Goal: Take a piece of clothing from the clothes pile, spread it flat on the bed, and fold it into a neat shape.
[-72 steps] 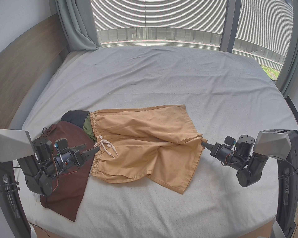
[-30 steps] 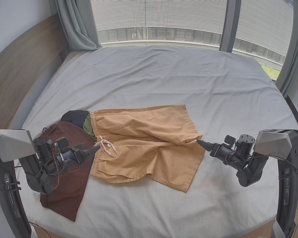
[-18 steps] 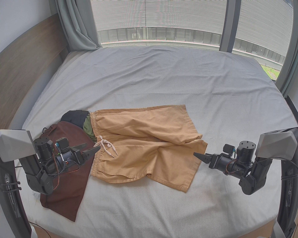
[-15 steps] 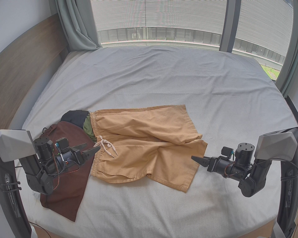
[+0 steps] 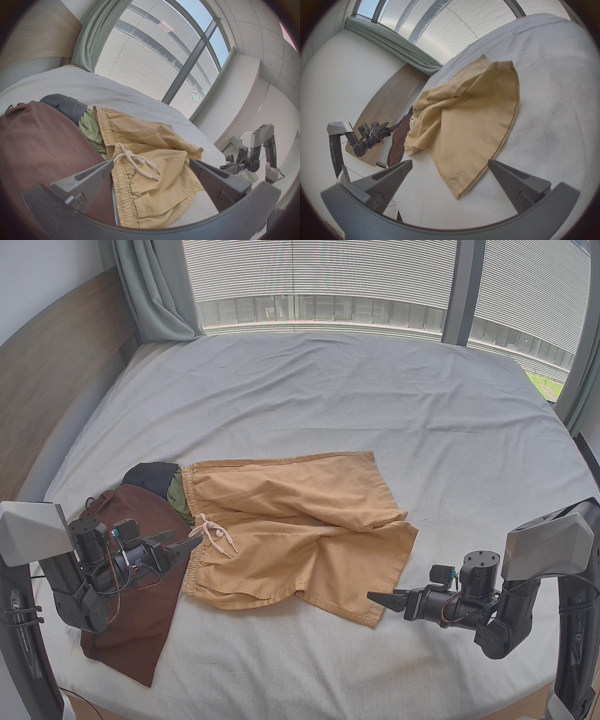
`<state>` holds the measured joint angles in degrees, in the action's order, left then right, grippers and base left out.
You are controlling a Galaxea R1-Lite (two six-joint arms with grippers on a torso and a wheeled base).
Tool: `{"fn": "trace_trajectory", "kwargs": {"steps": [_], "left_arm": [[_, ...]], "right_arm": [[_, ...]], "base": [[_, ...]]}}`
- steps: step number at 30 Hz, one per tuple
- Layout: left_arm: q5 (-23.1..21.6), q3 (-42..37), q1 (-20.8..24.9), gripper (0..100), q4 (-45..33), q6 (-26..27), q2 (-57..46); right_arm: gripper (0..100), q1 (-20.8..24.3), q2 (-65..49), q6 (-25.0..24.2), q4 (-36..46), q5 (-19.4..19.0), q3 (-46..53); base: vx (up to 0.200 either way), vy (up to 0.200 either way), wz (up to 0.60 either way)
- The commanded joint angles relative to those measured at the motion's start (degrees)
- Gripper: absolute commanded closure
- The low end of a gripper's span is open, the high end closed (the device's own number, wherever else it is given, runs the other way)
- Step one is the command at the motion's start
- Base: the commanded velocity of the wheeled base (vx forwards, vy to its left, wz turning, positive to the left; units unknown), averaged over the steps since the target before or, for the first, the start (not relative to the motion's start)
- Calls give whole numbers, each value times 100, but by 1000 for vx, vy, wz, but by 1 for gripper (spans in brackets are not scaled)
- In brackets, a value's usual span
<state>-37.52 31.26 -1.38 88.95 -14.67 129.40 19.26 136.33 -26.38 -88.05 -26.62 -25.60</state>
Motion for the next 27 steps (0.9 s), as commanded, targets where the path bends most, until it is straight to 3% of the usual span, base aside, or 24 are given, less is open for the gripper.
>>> {"fn": "trace_trajectory", "kwargs": {"steps": [1, 19, 27], "left_arm": [[-1, 3, -3, 0, 17, -1, 15], [8, 3, -12, 0, 17, -1, 41], [8, 12, -20, 0, 17, 8, 41]], "right_arm": [[0, 78, 34, 1, -1, -1, 178], [0, 315, 509, -87, -10, 26, 143], [0, 456, 588, -623, -19, 70, -138]], "base": [[0, 0, 0], [0, 0, 0], [0, 0, 0]]}}
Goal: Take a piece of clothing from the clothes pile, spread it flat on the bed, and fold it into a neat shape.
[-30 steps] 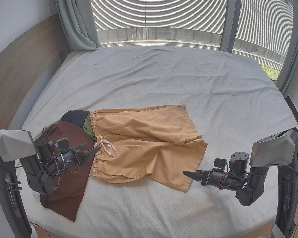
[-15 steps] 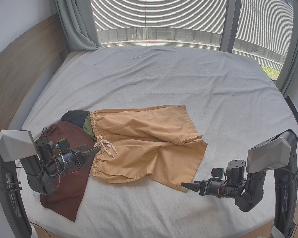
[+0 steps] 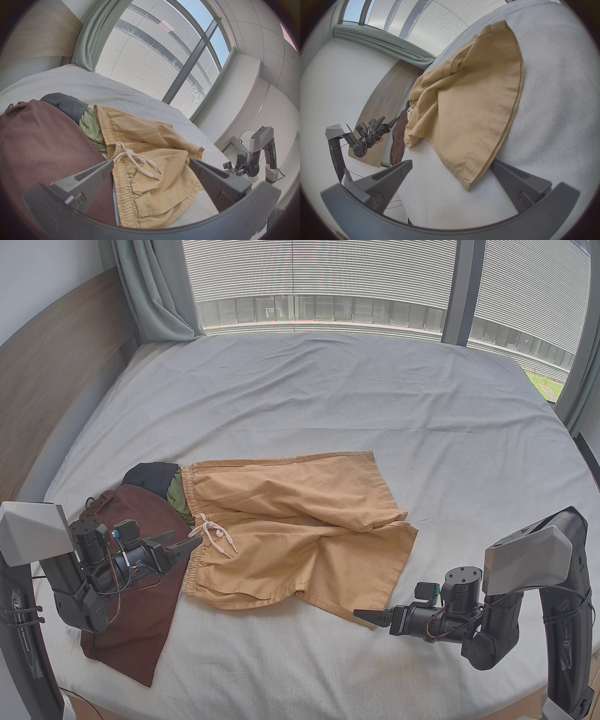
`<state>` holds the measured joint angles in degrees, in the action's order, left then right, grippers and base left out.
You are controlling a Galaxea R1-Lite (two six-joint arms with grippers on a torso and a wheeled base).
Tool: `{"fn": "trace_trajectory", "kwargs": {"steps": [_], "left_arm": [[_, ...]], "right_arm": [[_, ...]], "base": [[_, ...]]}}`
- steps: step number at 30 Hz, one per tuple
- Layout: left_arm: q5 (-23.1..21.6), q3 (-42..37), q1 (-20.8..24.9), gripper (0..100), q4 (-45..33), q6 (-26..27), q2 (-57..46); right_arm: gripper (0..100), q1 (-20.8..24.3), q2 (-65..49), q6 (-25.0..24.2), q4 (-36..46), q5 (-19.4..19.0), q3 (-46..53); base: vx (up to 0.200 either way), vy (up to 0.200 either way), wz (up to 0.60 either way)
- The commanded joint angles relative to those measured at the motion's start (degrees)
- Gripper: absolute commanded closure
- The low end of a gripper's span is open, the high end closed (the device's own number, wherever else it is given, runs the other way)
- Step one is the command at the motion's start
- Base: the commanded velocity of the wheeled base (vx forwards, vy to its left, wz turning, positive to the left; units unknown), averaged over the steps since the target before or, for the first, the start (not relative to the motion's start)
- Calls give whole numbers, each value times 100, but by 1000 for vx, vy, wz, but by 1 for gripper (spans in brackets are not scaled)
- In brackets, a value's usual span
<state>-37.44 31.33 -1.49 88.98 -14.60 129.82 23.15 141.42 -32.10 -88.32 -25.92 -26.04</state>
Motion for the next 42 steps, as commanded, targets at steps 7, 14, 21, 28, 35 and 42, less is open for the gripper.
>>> {"fn": "trace_trajectory", "kwargs": {"steps": [7, 14, 21, 28, 35, 42], "left_arm": [[0, 31, -18, 0, 14, 1, 8], [0, 22, -18, 0, 14, 1, 8], [0, 22, -9, 0, 14, 1, 8], [0, 14, -1, 0, 14, 10, 96], [0, -22, -9, 0, 5, 204, 290], [-18, 22, -71, 0, 5, 230, 632]], "right_arm": [[0, 93, 114, -104, 8, -1, -156], [100, 84, 122, -104, 8, 8, -173], [100, 67, 122, -104, 8, 8, -173], [100, 58, 122, -95, 8, 8, -173], [100, 58, 131, -86, 8, 8, -165], [100, 40, 166, -69, -1, 34, -173]], "base": [[0, 0, 0], [0, 0, 0], [0, 0, 0], [0, 0, 0], [0, 0, 0], [0, 0, 0]]}}
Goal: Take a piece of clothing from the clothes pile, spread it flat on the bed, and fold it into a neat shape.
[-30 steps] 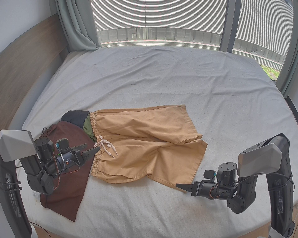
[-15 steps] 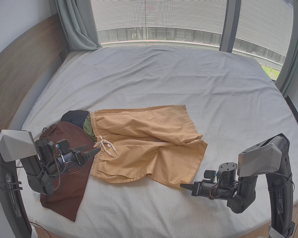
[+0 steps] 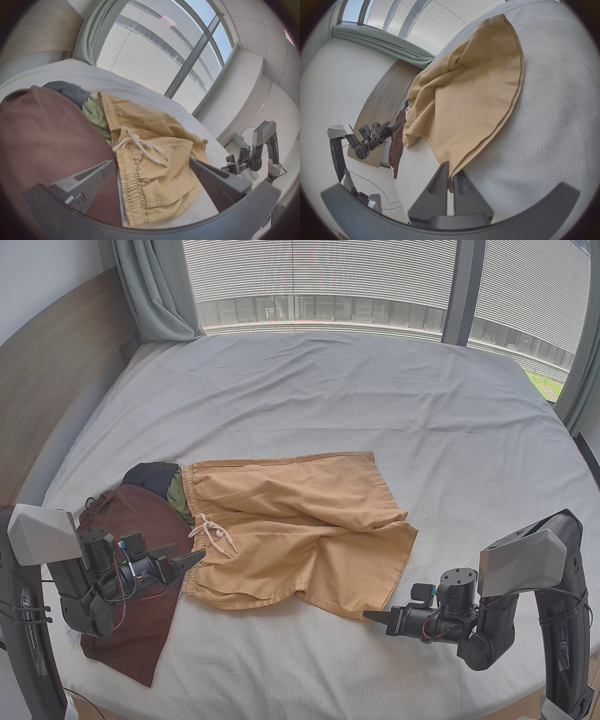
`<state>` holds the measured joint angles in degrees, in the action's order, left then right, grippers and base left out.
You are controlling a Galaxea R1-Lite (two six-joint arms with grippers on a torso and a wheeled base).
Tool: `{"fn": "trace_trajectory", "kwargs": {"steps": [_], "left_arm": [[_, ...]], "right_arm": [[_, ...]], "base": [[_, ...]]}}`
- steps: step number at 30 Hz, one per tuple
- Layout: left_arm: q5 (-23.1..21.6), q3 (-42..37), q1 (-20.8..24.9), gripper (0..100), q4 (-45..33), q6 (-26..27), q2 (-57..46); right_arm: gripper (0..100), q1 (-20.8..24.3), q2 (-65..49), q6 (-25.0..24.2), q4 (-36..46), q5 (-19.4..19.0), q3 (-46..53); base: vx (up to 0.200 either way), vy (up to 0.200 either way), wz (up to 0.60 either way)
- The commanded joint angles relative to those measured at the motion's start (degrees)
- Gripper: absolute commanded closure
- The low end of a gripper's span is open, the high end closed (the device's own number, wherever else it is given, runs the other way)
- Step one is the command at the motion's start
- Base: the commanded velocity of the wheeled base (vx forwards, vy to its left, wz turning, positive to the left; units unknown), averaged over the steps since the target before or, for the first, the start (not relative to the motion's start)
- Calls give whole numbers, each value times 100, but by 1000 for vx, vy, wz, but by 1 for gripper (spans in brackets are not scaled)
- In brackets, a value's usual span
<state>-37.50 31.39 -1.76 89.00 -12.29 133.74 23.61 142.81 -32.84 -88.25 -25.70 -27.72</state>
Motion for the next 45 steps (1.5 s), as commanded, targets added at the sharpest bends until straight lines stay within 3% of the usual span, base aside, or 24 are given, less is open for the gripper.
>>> {"fn": "trace_trajectory", "kwargs": {"steps": [1, 8, 20, 39, 40, 45], "left_arm": [[-12, 16, -44, 0, 12, -2, 266], [-126, -98, -44, 0, 3, 7, 407], [-153, -995, -27, 0, -6, -37, 416], [-91, -617, 105, 0, -6, -511, 627], [-91, -608, 123, 100, -6, -511, 653], [-91, -590, 158, 100, -6, -485, 723]], "right_arm": [[100, 3, 27, 6, 1, 12, -5], [100, 3, 27, 6, 1, 12, -5], [100, 3, 36, 15, 1, 21, -5], [100, -6, 62, 32, -8, 21, -5], [100, -6, 62, 32, -8, 21, -5], [100, -6, 62, 32, -8, 21, 39]], "base": [[0, 0, 0], [0, 0, 0], [0, 0, 0], [0, 0, 0], [0, 0, 0], [0, 0, 0]]}}
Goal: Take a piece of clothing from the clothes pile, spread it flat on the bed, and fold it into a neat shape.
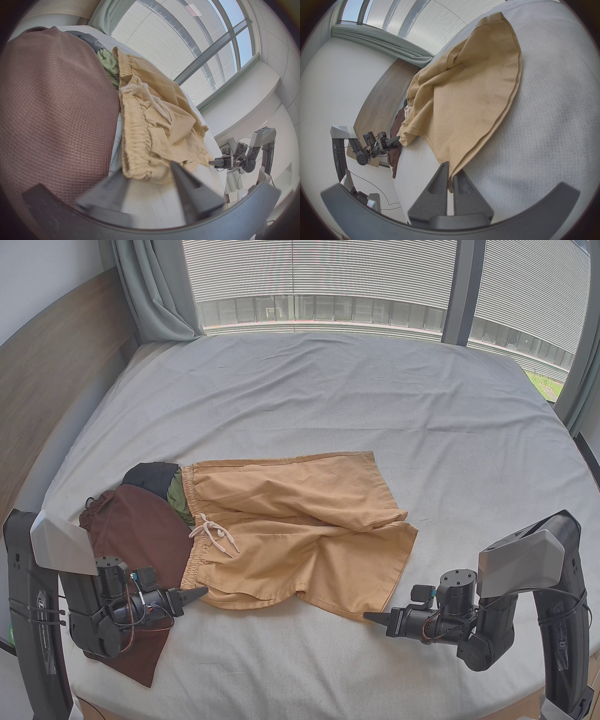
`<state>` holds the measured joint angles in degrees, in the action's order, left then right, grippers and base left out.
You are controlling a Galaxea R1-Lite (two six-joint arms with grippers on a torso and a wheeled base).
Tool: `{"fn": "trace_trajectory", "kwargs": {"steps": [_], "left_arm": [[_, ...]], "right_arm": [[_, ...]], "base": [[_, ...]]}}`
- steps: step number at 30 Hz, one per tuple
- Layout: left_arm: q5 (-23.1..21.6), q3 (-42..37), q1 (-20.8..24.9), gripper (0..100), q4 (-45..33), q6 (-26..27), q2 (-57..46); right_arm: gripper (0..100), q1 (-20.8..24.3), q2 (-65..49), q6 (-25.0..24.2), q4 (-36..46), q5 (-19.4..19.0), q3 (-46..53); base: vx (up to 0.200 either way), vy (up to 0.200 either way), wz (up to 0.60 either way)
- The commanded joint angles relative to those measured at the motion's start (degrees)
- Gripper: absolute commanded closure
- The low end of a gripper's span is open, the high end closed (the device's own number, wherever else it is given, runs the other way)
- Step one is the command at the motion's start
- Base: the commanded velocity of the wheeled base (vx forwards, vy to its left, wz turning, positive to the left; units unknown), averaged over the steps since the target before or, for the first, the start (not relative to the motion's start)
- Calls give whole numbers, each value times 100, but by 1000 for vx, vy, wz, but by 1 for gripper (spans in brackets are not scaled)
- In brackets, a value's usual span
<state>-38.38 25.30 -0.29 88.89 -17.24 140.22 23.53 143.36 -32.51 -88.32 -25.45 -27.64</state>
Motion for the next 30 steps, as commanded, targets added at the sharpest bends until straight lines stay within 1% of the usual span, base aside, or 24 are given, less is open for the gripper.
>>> {"fn": "trace_trajectory", "kwargs": {"steps": [1, 6, 9, 12, 14, 17, 23, 30], "left_arm": [[-3, 19, 12, 100, 5, 10, 76], [-3, 19, 12, 100, 14, 10, 58], [-3, 10, 12, 100, 5, 27, 50], [-3, -33, 20, 100, 14, 45, 23], [6, -157, 56, 100, 14, 63, 6], [-3, -244, 56, 100, 14, 133, 15], [-12, -447, 38, 100, 14, 300, -21], [-56, -860, -32, 100, 14, 397, -284]], "right_arm": [[100, 3, 8, -1, -1, -3, 39], [100, -15, -45, 17, -1, -3, 118], [100, -41, -195, 26, -1, -3, 338], [100, -112, -379, 166, -1, -3, 549], [100, -243, -485, 377, -10, -3, 812], [100, -393, -555, 518, -1, -12, 1076], [100, -604, -581, 720, -19, -56, 1463], [100, -613, -652, 790, -10, -47, 1560]], "base": [[0, 0, 0], [0, 0, 0], [0, 0, 0], [0, 0, 0], [0, 0, 0], [0, 0, 0], [0, 0, 0], [0, 0, 0]]}}
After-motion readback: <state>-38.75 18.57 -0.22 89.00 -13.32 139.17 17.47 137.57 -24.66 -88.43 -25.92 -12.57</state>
